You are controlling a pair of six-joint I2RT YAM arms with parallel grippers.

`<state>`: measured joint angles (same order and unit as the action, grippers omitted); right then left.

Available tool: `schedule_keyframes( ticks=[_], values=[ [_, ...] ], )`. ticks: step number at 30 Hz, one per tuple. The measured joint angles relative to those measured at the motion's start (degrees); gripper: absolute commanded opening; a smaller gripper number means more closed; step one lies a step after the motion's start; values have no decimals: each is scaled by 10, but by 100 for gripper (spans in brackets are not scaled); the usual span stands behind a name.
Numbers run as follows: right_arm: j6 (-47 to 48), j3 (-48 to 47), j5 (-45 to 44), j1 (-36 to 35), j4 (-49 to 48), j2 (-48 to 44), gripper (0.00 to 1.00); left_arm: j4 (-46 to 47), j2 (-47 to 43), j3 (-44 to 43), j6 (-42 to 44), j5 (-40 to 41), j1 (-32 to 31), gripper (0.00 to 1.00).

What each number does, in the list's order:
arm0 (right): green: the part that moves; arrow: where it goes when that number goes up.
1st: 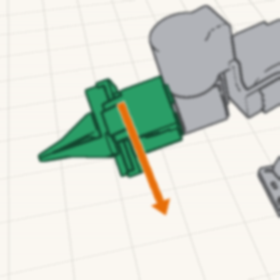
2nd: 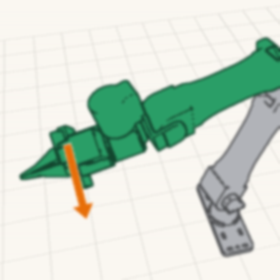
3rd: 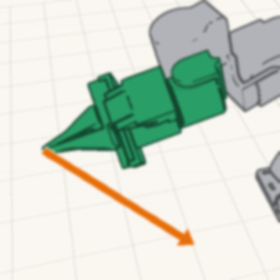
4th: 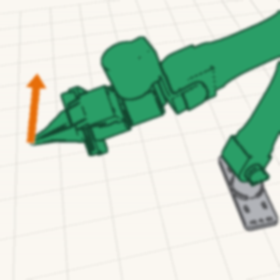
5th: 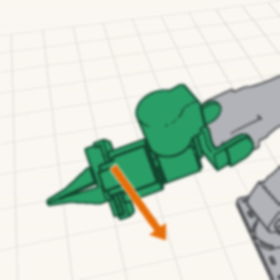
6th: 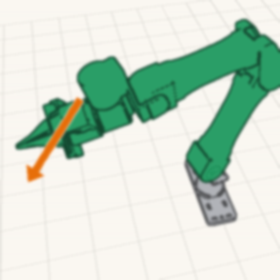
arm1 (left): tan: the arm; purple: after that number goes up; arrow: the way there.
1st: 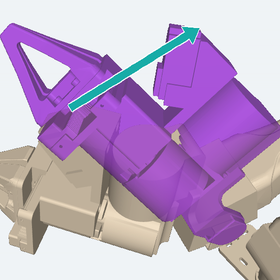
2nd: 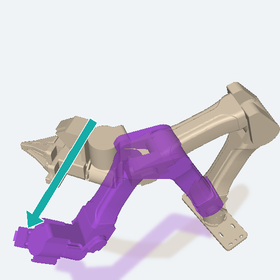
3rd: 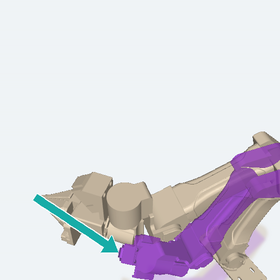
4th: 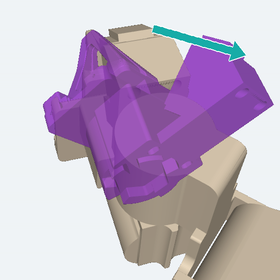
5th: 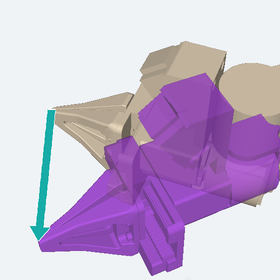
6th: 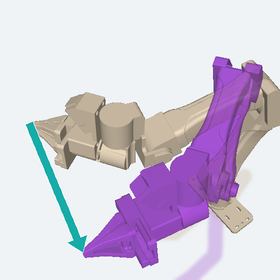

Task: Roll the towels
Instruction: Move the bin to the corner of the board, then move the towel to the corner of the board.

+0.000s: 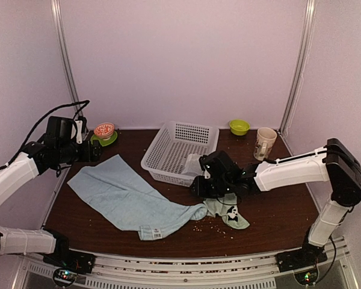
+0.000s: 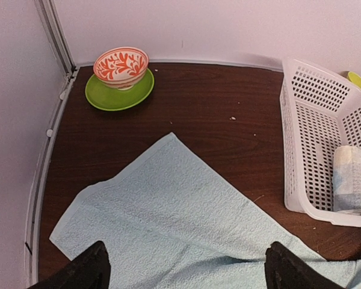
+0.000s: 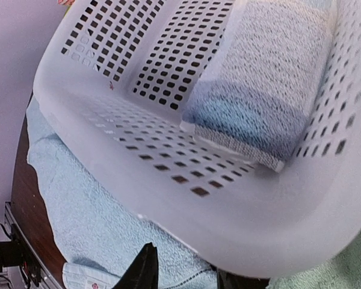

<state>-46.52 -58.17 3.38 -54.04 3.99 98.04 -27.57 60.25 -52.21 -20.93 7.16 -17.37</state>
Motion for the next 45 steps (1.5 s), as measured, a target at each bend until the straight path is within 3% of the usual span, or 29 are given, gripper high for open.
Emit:
schedule_keyframes(
  ticks=[8, 24, 30, 36, 41, 45],
  values=[
    [-7, -92, -53, 14, 23, 69, 34, -7, -1, -8, 0, 1, 0, 91],
    [6, -202, -84, 127, 71, 137, 38, -10, 2, -12, 0, 1, 0, 91],
    [24, -228, -78, 148, 89, 149, 52, -13, 10, -16, 1, 3, 0, 91],
    [73, -99, -51, 136, 119, 14, 53, -18, 13, -19, 1, 6, 0, 91],
    [137, -21, -41, 64, 204, -137, 50, -25, 21, -25, 5, 5, 0, 90],
    [167, 20, -39, 21, 243, -155, 51, -26, 25, -27, 5, 5, 0, 90]
  ],
)
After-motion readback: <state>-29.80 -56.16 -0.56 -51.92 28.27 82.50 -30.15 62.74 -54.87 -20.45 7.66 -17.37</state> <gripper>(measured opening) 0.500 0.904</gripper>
